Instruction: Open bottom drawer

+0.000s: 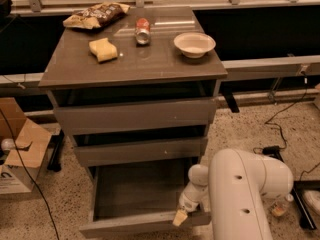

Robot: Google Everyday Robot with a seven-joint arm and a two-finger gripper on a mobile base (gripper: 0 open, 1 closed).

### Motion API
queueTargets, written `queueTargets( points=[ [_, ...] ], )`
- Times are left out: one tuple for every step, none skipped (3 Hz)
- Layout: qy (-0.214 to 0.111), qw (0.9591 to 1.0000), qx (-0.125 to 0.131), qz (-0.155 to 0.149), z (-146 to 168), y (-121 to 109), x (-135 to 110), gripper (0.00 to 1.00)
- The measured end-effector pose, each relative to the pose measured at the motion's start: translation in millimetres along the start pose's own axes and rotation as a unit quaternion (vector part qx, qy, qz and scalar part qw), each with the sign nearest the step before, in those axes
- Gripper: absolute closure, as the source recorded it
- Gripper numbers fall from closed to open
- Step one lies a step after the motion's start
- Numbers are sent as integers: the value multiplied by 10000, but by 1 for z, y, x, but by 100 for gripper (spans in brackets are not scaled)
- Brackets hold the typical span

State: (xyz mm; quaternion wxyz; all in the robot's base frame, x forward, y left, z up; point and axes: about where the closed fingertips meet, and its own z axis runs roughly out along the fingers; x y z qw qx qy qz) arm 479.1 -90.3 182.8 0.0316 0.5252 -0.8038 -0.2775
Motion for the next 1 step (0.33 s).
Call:
queueTargets(
  points=[
    [-381, 9979, -324, 423, 12, 22, 12, 8]
  ],
)
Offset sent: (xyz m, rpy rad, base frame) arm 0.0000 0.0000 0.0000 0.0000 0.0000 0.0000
